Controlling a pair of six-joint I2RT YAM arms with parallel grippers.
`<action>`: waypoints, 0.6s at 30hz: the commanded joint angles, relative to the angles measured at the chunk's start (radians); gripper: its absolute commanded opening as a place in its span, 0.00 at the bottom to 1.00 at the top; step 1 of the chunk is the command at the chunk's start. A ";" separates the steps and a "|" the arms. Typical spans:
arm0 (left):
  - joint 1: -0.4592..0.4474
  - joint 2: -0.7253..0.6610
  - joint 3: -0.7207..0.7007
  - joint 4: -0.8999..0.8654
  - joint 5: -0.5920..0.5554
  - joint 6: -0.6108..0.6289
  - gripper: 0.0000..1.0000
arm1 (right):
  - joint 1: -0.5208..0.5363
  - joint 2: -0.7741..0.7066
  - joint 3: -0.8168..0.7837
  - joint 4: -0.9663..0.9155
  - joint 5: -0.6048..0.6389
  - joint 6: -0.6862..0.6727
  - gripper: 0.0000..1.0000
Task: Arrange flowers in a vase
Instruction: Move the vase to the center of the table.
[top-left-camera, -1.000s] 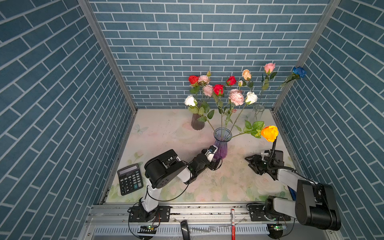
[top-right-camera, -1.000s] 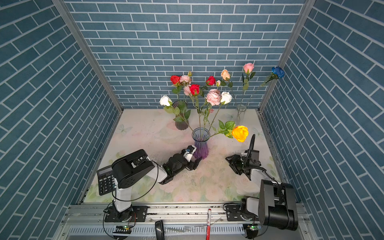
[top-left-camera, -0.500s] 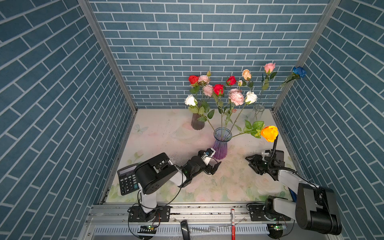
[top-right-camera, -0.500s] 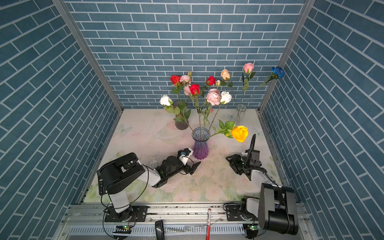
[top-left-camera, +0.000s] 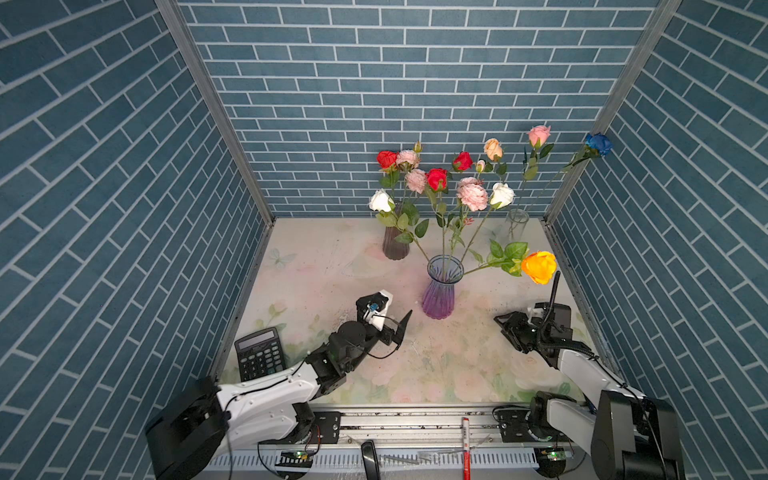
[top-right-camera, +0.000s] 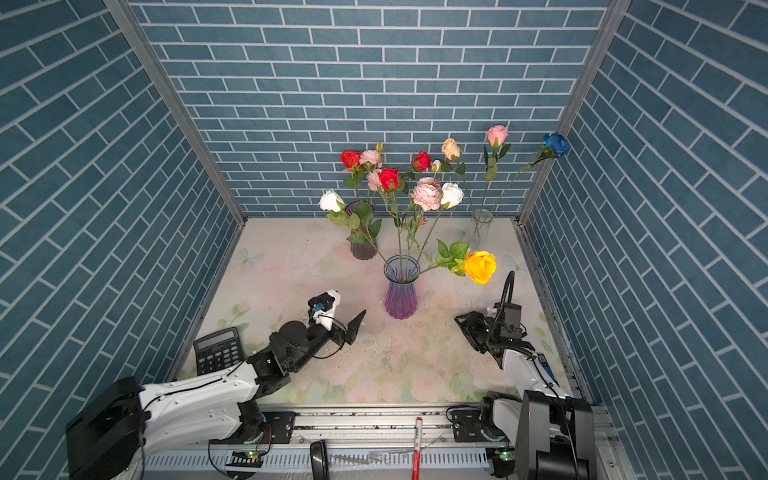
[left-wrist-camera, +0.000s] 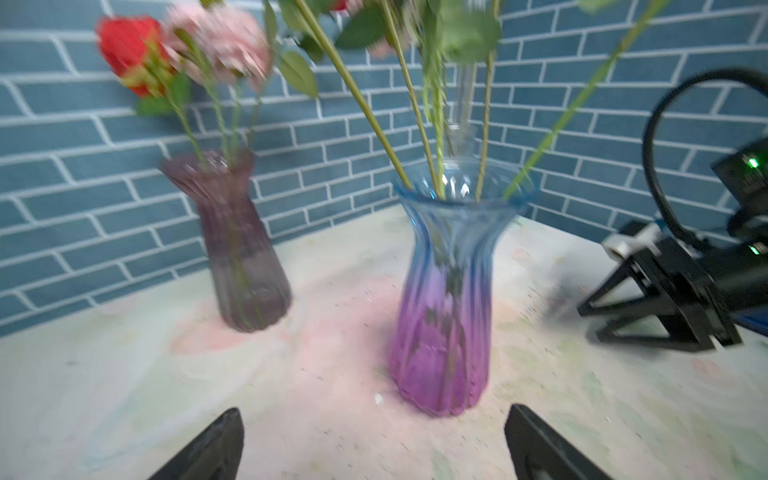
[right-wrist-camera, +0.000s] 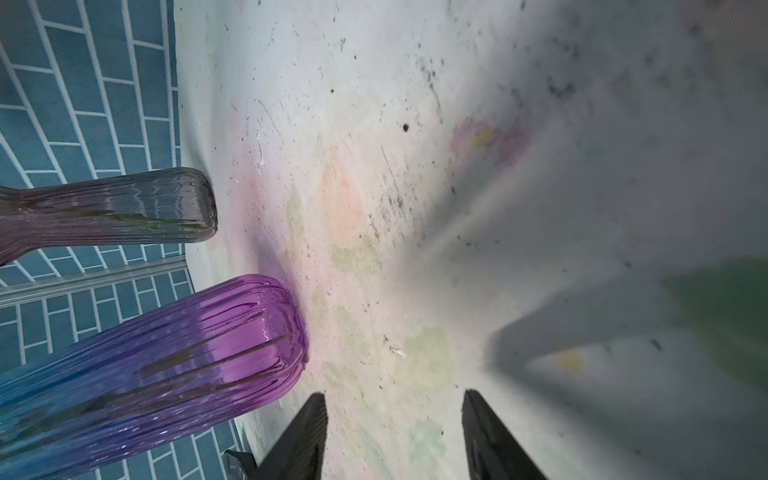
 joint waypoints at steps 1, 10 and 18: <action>0.051 -0.156 0.043 -0.361 -0.176 0.092 1.00 | -0.005 -0.006 0.033 -0.047 0.055 0.005 0.54; 0.219 -0.501 -0.138 -0.292 -0.443 0.135 1.00 | -0.006 0.011 0.326 -0.289 0.424 -0.146 0.54; 0.227 -0.478 -0.164 -0.300 -0.715 0.084 1.00 | -0.005 -0.228 0.150 0.110 0.967 -0.386 0.94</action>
